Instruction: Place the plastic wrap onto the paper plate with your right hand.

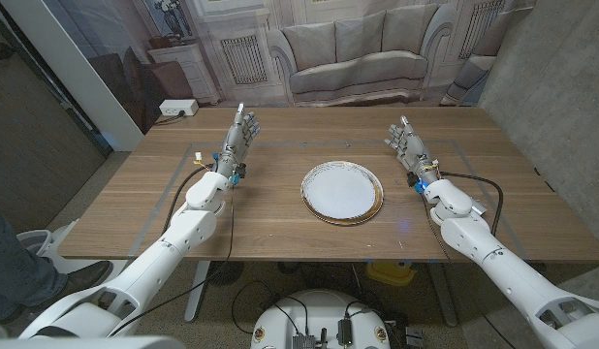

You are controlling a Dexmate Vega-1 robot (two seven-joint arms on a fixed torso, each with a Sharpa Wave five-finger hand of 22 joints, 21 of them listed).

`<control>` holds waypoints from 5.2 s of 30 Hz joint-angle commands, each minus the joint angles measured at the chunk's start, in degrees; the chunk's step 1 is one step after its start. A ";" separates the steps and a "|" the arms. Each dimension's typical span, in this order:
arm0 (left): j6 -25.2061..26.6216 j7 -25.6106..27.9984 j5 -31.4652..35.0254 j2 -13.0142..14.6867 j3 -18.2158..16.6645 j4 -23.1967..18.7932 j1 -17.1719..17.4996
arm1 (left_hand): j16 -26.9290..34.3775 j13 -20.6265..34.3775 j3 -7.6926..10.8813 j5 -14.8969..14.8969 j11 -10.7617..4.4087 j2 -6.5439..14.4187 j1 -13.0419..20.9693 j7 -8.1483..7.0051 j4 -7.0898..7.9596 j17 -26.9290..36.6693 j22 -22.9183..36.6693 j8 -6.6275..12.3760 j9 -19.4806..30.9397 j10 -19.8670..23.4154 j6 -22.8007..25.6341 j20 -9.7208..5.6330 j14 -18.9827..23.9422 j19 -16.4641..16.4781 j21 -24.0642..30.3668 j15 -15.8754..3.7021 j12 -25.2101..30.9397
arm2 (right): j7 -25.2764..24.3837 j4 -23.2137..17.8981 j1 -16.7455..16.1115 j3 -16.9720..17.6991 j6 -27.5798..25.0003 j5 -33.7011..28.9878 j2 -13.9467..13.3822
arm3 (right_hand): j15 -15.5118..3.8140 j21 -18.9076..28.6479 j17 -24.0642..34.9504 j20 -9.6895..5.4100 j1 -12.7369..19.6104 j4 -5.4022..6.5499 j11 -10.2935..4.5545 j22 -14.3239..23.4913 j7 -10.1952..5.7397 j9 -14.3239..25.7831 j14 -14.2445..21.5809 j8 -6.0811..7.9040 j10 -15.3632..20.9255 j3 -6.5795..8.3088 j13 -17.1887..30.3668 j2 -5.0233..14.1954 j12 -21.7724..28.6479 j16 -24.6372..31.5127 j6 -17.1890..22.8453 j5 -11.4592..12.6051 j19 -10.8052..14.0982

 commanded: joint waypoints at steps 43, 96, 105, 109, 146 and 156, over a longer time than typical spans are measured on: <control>0.68 -0.59 0.96 1.64 0.58 -3.02 0.94 | -0.08 -0.03 0.92 0.90 -0.25 1.55 3.54 -0.17 -1.41 0.10 0.14 -0.05 0.27 0.58 0.83 -0.15 0.74 0.76 -0.14 0.00 0.11 | -9.82 -14.05 -11.26 3.85 0.73 -5.91 -6.75 | -0.54 -1.09 0.05 -2.17 1.03 -0.71 -0.47 0.33 -0.41 0.11 2.84 0.58 2.69 0.40 -0.05 0.31 0.80 0.78 2.30 -0.08 2.89; -0.35 -2.82 0.88 0.13 1.49 0.28 -1.25 | -0.16 -0.04 0.89 0.79 -0.25 2.46 5.27 -0.10 -2.01 0.16 0.19 -0.13 0.30 1.23 1.67 -0.04 1.25 0.75 -0.51 -0.03 0.09 | -15.42 -23.20 -20.09 10.20 -0.89 -7.76 -10.83 | -0.43 -2.61 0.16 -1.84 0.85 -0.90 -0.42 0.38 -0.57 0.14 4.11 0.48 3.69 0.10 -0.11 0.55 0.82 0.70 3.46 -0.27 3.81; -0.58 -3.11 0.80 -0.09 1.57 0.67 -1.41 | -0.12 -0.04 0.83 0.75 -0.23 2.55 5.44 -0.10 -2.05 0.17 0.19 -0.15 0.31 1.43 1.80 -0.04 1.45 0.74 -0.55 0.00 0.13 | -17.25 -25.34 -22.10 11.94 -1.92 -8.63 -11.46 | -0.43 -2.85 0.16 -1.80 0.84 -0.93 -0.37 0.39 -0.67 0.14 4.19 0.45 3.88 0.07 -0.11 0.59 0.84 0.65 3.57 -0.30 3.87; -0.47 -3.04 0.80 -0.07 1.57 0.62 -1.35 | -0.14 -0.04 0.80 0.74 -0.22 2.59 5.50 -0.15 -2.07 0.17 0.19 -0.16 0.31 1.43 1.84 -0.01 1.44 0.71 -0.58 0.04 0.11 | -17.35 -25.67 -22.63 12.34 -2.12 -8.89 -11.57 | -0.49 -2.95 0.16 -1.78 0.87 -0.97 -0.42 0.39 -0.68 0.14 4.21 0.43 3.94 0.06 -0.11 0.60 0.84 0.62 3.60 -0.30 3.90; -0.10 -3.16 0.77 0.16 1.57 0.63 -1.44 | -0.13 -0.03 0.47 0.56 -0.17 2.89 5.99 0.08 -2.16 0.20 0.21 -0.07 0.33 2.00 2.74 -0.08 1.82 0.76 -0.66 -0.10 0.14 | -24.10 -32.43 -27.37 16.36 -9.11 -16.50 -12.98 | -0.84 -3.92 0.13 -1.85 0.97 -1.23 -0.76 0.42 -0.89 0.17 4.73 0.39 4.56 -0.06 -0.12 0.72 0.84 0.47 4.20 -0.35 4.43; -0.66 -3.75 0.52 -0.23 1.58 1.64 -1.67 | -0.14 -0.03 0.38 0.52 -0.09 2.96 6.11 0.12 -2.18 0.20 0.21 -0.11 0.33 2.14 2.81 -0.07 1.90 0.78 -0.67 -0.14 0.15 | -26.77 -35.09 -28.31 16.95 -13.90 -19.78 -13.79 | -0.86 -4.19 0.12 -1.81 1.04 -1.31 -0.82 0.42 -0.93 0.17 4.79 0.34 4.64 -0.06 -0.12 0.77 0.81 0.42 4.24 -0.34 4.43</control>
